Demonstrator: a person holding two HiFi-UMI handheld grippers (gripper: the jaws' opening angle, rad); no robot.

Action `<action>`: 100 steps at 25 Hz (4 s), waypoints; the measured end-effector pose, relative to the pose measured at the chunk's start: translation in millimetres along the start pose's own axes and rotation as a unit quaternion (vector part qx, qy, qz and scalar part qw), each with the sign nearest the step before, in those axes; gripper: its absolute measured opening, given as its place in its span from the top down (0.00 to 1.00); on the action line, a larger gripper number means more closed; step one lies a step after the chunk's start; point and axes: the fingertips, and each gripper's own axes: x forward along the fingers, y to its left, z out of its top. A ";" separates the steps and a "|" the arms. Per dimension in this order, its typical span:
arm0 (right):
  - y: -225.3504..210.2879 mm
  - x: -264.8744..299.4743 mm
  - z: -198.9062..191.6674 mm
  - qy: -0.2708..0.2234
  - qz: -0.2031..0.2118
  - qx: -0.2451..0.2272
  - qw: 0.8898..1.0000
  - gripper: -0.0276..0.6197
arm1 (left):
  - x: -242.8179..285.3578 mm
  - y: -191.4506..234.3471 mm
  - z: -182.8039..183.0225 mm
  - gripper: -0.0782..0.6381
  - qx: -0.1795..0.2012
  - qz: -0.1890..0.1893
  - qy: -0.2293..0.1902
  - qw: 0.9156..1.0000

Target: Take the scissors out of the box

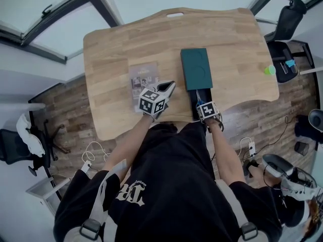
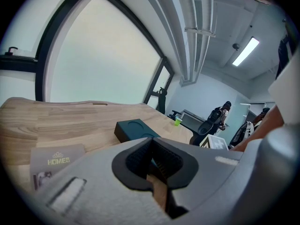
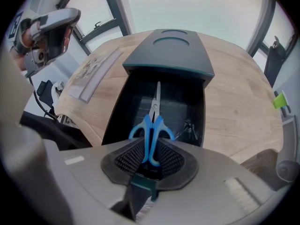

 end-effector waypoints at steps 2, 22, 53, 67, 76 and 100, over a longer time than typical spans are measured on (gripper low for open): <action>6.0 0.8 3.0 -0.006 0.015 -0.001 1.000 0.82 | -2.7 2.2 -0.5 0.89 -0.001 0.003 -0.001 1.000; 27.5 -30.7 -9.9 -0.049 0.030 -0.005 0.998 0.83 | -9.2 -25.0 -10.8 0.89 0.015 -0.011 0.002 1.000; 31.6 -93.1 83.5 -0.168 0.034 -0.007 0.985 0.83 | -33.3 -1.8 13.8 0.89 0.012 0.014 -0.031 0.999; 19.2 -110.8 137.3 -0.199 0.047 -0.016 0.979 0.83 | -16.4 11.2 44.5 0.89 0.005 0.029 -0.052 0.998; 12.0 -130.6 164.0 -0.236 0.058 -0.022 0.970 0.83 | -8.8 11.3 69.2 0.89 0.004 0.030 -0.070 0.997; 17.1 -191.6 204.3 -0.319 0.049 -0.022 0.946 0.83 | -26.1 2.0 119.0 0.89 0.020 0.028 -0.113 0.993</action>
